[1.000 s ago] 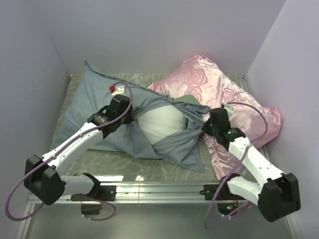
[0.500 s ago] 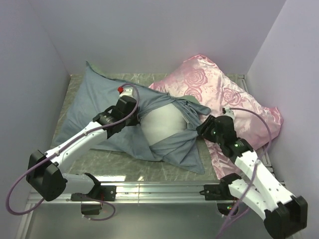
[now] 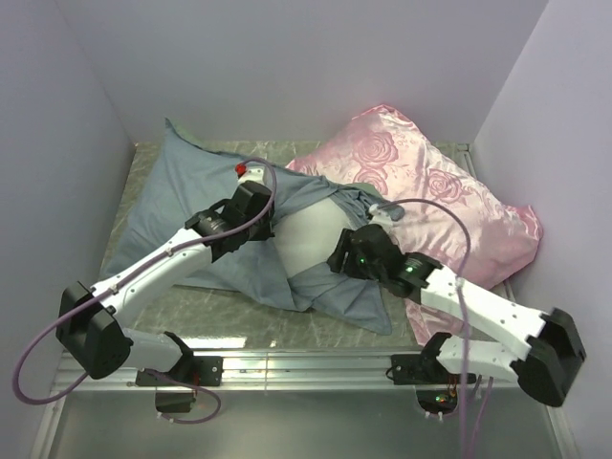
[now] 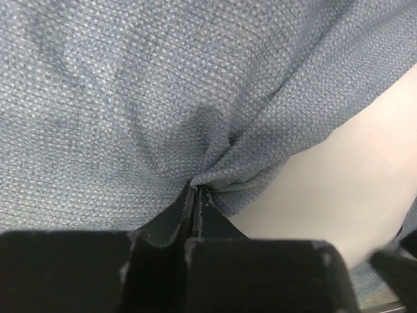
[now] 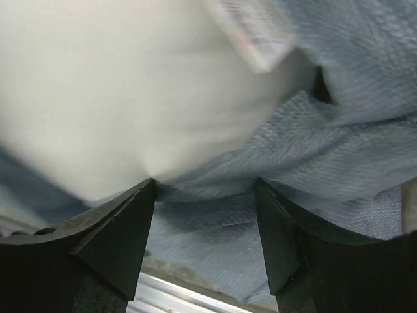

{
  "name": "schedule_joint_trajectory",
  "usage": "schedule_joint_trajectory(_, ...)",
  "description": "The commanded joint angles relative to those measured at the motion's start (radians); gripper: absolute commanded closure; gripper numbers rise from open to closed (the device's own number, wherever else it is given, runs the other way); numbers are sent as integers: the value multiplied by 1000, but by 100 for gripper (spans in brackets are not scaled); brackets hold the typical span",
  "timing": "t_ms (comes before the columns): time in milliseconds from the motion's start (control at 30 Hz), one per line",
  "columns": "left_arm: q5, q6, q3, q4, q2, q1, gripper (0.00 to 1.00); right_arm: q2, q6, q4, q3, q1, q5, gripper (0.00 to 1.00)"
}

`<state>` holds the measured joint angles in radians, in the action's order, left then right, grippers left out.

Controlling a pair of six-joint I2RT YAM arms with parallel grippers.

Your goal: Remove the pillowcase from the pillow

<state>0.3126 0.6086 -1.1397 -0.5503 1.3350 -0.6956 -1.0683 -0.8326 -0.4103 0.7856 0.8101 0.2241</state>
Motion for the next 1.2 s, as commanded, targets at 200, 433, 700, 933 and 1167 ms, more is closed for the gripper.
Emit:
schedule_joint_trajectory(200, 2, -17, -41, -3, 26, -8, 100, 57, -126, 80, -202, 37, 37, 77)
schedule_joint_trajectory(433, 10, -13, -77, -13, 56, -8, 99, 280, -333, 137, -489, 90, -44, 100)
schedule_joint_trajectory(700, -1, -23, -120, -23, 95, -15, 98, 246, -464, 321, -701, 124, -42, 100)
schedule_joint_trajectory(933, 25, -93, -195, -95, 84, -113, 51, 70, -412, 340, -611, 133, 17, 100)
schedule_joint_trajectory(1167, 158, -121, -310, -213, 58, -286, 21, 68, -413, 381, -611, 135, 9, 100)
